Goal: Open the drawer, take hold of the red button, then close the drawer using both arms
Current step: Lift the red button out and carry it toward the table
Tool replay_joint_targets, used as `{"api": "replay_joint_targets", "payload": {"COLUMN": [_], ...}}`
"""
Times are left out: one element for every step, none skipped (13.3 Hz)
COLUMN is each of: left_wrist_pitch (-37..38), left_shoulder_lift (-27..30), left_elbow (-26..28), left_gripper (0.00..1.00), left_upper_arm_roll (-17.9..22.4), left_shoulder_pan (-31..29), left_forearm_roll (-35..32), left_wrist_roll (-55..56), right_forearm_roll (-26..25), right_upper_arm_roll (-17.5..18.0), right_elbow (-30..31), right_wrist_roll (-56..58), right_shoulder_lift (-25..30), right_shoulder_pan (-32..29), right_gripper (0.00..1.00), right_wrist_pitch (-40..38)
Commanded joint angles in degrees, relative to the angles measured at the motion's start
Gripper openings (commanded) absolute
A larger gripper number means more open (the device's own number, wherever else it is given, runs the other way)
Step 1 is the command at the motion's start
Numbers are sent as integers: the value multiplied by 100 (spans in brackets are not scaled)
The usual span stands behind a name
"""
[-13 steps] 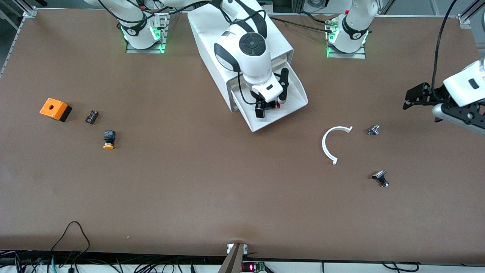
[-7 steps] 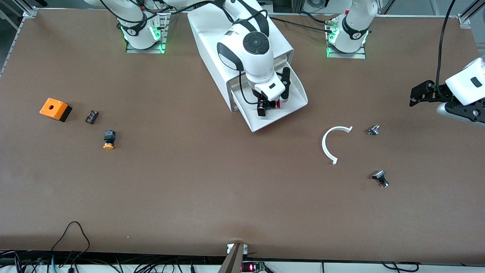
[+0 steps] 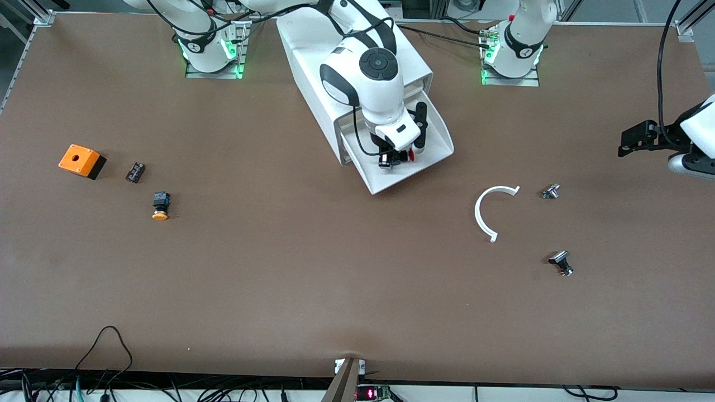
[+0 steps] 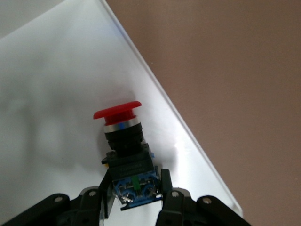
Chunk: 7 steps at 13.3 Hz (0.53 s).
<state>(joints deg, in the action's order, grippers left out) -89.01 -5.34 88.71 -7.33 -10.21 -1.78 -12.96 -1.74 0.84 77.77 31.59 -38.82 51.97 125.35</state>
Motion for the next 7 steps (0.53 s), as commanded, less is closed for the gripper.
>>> {"api": "replay_joint_targets", "payload": {"left_wrist_pitch": [24,15,15,15,15,15,15], "left_shoulder_lift": [279,280,271,279,271,271,279], "left_elbow": [278,278,278,278,269,269,261], "left_gripper": [100,100,100,100,100,100,100], "left_upper_arm_roll": [152,152,152,152,152,161,153], "left_shoulder_pan": [204,213,213,213,221,274,292], "left_forearm_roll": [99,99,108,108,108,108,108], "left_wrist_roll": [250,232,232,232,241,241,250], "right_forearm_roll": [-160,-178,-204,-204,-196,-187,-169], "right_upper_arm_roll": [-83,-84,-92,-101,-145,-241,-268], "right_elbow": [-245,-245,-254,-297,-333,-342,-333], "right_wrist_roll": [-153,-214,-285,-381,-452,-522,-557], "right_shoulder_lift": [-56,-38,-21,75,172,347,488], "right_shoulder_pan": [120,120,120,120,120,103,41], "right_gripper": [27,27,25,25,25,25,25], "right_wrist_pitch": [-64,-64,-81,-151,-273,-327,-345]}}
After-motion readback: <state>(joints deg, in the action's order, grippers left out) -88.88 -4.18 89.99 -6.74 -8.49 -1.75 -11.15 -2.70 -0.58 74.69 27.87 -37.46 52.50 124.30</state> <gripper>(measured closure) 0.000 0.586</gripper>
